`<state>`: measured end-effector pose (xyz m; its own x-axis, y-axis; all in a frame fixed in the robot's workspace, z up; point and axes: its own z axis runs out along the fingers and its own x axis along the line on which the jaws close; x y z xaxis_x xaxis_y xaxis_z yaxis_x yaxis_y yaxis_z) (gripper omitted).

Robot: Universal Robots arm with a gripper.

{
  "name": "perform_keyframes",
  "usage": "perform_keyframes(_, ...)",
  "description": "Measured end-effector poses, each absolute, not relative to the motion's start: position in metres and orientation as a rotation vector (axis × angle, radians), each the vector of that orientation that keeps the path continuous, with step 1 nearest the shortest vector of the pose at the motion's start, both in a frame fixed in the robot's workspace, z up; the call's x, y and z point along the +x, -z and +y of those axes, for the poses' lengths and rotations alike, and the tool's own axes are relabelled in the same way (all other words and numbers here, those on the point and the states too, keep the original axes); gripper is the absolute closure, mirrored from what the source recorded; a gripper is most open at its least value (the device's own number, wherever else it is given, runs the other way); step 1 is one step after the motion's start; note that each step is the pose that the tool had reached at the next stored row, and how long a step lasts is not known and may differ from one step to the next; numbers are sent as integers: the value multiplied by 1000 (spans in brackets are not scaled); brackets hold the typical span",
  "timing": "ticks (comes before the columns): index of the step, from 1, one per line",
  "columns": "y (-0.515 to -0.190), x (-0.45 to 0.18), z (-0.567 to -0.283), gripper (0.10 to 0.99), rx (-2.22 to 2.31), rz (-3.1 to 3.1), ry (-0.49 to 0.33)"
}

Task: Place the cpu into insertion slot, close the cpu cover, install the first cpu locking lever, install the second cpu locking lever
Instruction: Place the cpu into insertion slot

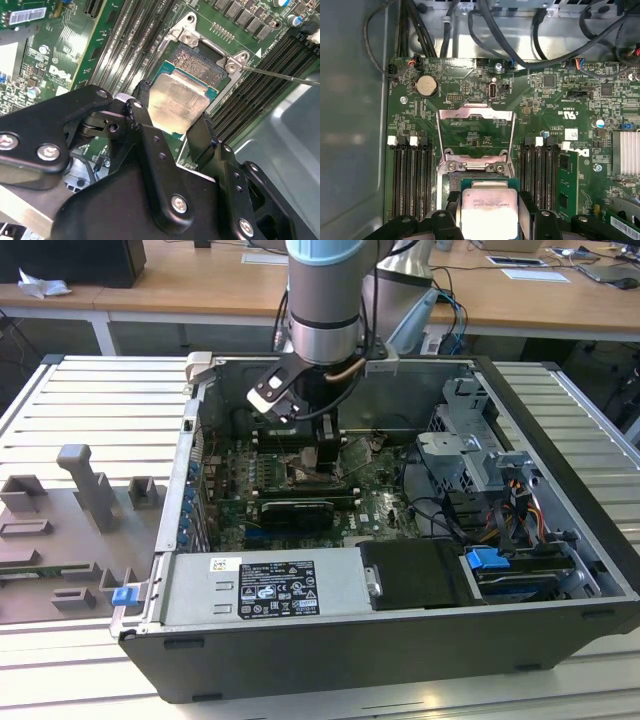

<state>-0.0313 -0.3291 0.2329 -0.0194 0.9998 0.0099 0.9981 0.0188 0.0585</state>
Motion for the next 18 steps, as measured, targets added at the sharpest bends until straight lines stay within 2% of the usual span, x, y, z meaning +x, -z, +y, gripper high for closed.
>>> perform_keyframes(18, -213, -38, -320, 541, 2175, 2218, -76)
